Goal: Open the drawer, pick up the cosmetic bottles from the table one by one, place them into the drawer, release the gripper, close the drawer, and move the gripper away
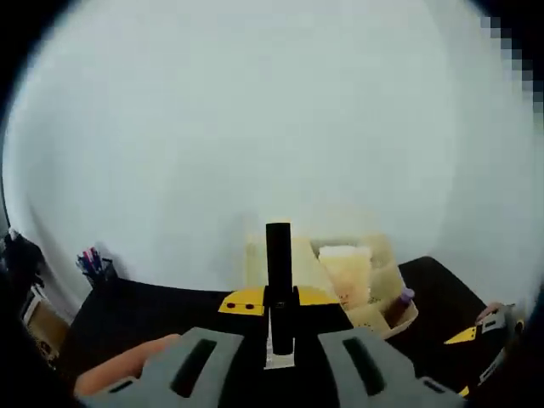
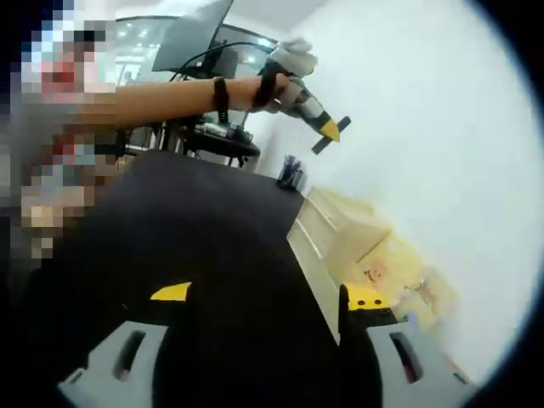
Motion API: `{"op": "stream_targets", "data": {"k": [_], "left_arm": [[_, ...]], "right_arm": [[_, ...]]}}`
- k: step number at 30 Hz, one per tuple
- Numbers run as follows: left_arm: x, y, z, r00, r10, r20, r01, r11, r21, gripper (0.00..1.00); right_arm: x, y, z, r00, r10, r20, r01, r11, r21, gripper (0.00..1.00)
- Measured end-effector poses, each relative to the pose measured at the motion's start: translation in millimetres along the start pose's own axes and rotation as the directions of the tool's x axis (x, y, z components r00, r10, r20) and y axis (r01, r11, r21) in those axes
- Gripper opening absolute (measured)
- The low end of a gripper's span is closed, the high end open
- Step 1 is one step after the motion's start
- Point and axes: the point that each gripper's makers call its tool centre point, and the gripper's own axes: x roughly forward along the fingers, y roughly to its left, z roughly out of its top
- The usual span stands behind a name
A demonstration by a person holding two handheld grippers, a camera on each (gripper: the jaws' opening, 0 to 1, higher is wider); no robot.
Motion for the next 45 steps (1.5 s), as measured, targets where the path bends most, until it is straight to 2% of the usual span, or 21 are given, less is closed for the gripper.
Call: {"op": "stream_targets", "data": {"k": [11, 18, 23, 27, 38, 41, 45], "left_arm": [[45, -27.7, -22.6, 0.996, 0.022, -0.085, -0.019, 0.999, 0.031, 0.06], [57, -28.7, -33.6, 0.992, 0.035, -0.119, -0.033, 0.999, 0.022, 0.06], [66, -26.7, -40.8, 0.987, 0.046, -0.155, -0.044, 0.999, 0.011, 0.06], [78, -22.8, -43.9, 0.982, 0.053, -0.180, -0.053, 0.999, 0.006, 0.06], [98, -26.6, -60.8, 0.974, 0.088, -0.207, -0.083, 0.996, 0.033, 0.06], [101, -29.0, -64.1, 0.975, 0.070, -0.211, -0.069, 0.998, 0.012, 0.06], [105, -30.6, -66.4, 0.975, 0.077, -0.209, -0.074, 0.997, 0.020, 0.06]], "right_arm": [[-5, -9, -0.1, 1.000, -0.011, 0.009, 0.011, 1.000, 0.015, 0.63], [-4, -11, 1.2, 1.000, 0.005, 0.001, -0.005, 1.000, 0.016, 0.63], [-7, -30, -2.7, 0.997, -0.071, -0.025, 0.072, 0.996, 0.048, 0.63], [-10, -40, -6.9, 0.994, -0.103, -0.045, 0.104, 0.994, 0.034, 0.63], [-6, -43, -11.7, 0.993, -0.094, -0.069, 0.095, 0.995, 0.010, 0.63], [-6, -46, -12.0, 0.993, -0.097, -0.071, 0.098, 0.995, 0.013, 0.62], [-9, -52, -12.5, 0.992, -0.103, -0.075, 0.104, 0.994, 0.015, 0.62]]}}
